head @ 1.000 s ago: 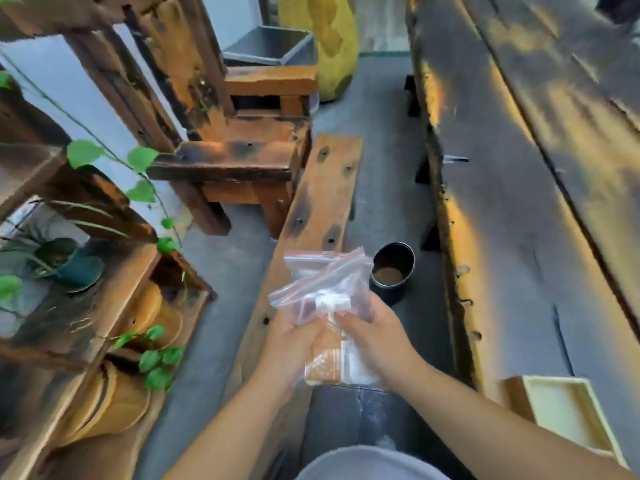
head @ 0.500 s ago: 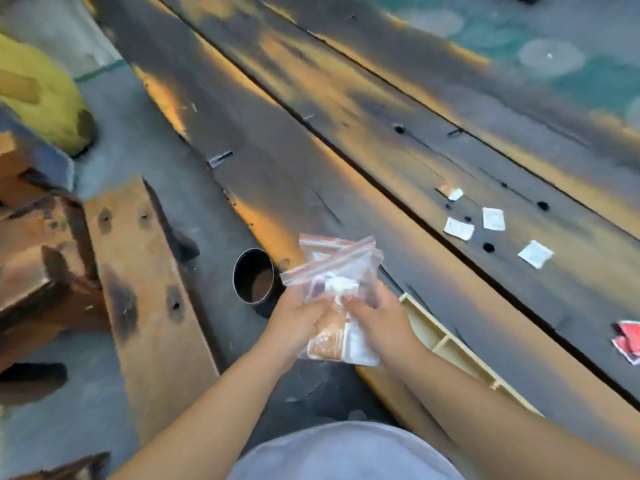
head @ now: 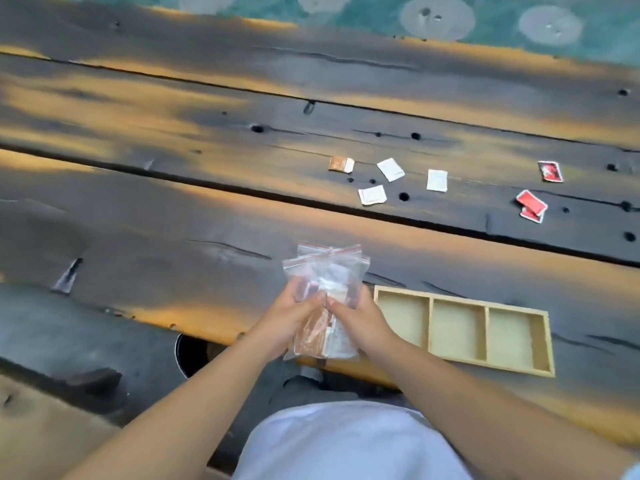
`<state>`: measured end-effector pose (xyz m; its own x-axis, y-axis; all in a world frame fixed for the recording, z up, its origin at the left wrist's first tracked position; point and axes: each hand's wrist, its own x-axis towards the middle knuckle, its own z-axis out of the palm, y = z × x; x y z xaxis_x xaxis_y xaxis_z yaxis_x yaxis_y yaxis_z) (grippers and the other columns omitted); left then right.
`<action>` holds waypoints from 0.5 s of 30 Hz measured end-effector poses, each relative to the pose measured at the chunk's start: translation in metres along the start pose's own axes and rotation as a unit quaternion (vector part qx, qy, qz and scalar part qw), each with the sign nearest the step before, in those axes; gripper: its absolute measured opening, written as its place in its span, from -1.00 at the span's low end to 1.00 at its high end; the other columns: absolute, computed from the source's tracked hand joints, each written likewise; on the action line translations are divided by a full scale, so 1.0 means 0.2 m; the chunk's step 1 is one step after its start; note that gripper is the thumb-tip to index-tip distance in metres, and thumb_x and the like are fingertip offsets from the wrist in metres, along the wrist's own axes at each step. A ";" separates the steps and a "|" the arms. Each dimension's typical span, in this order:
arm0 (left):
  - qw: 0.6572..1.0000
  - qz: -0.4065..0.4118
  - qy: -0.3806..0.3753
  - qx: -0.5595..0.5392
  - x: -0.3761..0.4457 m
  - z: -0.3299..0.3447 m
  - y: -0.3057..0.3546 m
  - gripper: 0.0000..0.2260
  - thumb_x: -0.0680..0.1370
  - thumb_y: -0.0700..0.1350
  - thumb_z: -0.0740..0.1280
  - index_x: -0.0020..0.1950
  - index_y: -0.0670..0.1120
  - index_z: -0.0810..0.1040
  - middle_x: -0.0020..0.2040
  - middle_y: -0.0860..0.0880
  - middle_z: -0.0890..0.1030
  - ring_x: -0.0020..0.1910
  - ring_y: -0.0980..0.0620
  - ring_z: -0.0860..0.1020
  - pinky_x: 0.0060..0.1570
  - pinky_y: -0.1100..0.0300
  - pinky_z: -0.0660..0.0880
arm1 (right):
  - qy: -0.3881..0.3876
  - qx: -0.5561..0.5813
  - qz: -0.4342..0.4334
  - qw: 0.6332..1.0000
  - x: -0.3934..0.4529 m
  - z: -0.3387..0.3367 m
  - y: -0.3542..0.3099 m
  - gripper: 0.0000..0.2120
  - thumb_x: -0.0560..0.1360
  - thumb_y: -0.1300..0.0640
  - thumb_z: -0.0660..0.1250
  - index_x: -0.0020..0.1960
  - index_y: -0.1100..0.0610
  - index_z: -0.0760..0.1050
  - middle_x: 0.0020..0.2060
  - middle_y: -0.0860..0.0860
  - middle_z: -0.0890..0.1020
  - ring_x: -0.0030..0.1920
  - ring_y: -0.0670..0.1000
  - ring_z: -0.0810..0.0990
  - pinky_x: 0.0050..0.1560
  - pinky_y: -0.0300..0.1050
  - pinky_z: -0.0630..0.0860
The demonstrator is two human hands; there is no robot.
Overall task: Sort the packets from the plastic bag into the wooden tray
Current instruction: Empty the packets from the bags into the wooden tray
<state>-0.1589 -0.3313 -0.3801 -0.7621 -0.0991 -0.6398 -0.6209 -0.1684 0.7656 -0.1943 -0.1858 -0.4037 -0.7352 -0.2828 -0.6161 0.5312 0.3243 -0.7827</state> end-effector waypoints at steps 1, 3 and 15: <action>1.000 -0.004 0.001 0.018 0.03 -0.03 0.00 -0.60 0.59 0.02 0.30 0.41 -0.02 0.37 0.37 0.02 0.47 0.17 0.18 0.56 0.02 0.30 0.52 | 0.013 -0.012 0.008 1.000 0.01 0.03 -0.01 -0.35 0.40 -0.17 0.42 0.40 -0.04 0.26 0.24 -0.08 0.52 0.20 -0.04 0.55 0.25 0.05 0.51; 0.999 -0.010 0.019 0.037 0.08 -0.07 0.01 -0.58 0.58 0.11 0.27 0.41 -0.01 0.40 0.34 -0.01 0.50 0.24 0.05 0.52 0.09 0.23 0.48 | 0.030 -0.029 0.024 0.999 0.05 0.08 -0.03 -0.41 0.45 -0.11 0.40 0.38 0.00 0.25 0.21 -0.06 0.52 0.17 -0.03 0.53 0.21 0.02 0.51; 0.986 -0.086 0.084 0.116 0.38 -0.21 -0.01 -0.59 0.55 0.17 0.28 0.28 -0.05 0.46 0.11 -0.05 0.60 0.03 -0.03 0.59 0.02 0.03 0.57 | 0.084 -0.077 0.097 0.989 0.24 0.20 0.00 -0.32 0.45 -0.04 0.44 0.42 0.15 0.19 0.26 0.06 0.49 0.20 0.10 0.51 0.10 -0.06 0.44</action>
<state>-0.2079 -0.3800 -0.4321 -0.6133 -0.2524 -0.7484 -0.7780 0.0297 0.6275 -0.2125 -0.2362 -0.4360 -0.6918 -0.0518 -0.7203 0.6086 0.4951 -0.6201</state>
